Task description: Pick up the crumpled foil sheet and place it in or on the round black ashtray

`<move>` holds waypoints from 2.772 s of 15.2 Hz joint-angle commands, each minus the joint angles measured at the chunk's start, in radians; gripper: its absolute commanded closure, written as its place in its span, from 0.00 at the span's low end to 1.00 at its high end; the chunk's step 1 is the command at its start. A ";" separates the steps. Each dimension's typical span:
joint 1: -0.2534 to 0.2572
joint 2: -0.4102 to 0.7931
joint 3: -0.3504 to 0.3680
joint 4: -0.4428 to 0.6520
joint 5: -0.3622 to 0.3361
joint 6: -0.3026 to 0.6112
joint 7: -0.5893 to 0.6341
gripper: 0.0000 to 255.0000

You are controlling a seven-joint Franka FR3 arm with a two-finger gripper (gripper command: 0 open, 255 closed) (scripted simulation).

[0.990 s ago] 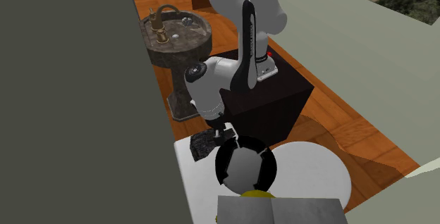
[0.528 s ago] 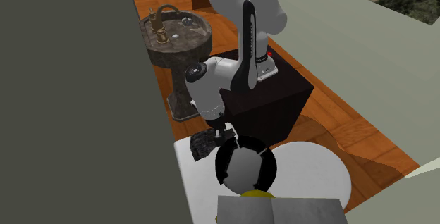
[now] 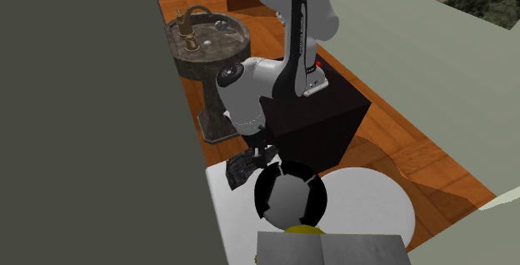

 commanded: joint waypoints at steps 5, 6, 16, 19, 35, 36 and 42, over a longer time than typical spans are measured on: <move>-0.016 -0.075 0.017 0.008 0.037 -0.077 -0.013 1.00; -0.018 -0.087 0.019 0.010 0.043 -0.090 -0.015 1.00; -0.033 -0.200 0.028 0.045 0.092 -0.228 -0.030 1.00; -0.005 -0.181 0.050 0.068 0.082 -0.224 0.027 1.00; 0.187 0.041 0.107 0.237 -0.076 -0.143 0.356 1.00; 0.190 0.051 0.104 0.233 -0.081 -0.131 0.358 1.00; 0.210 0.113 0.082 0.219 -0.117 -0.062 0.370 1.00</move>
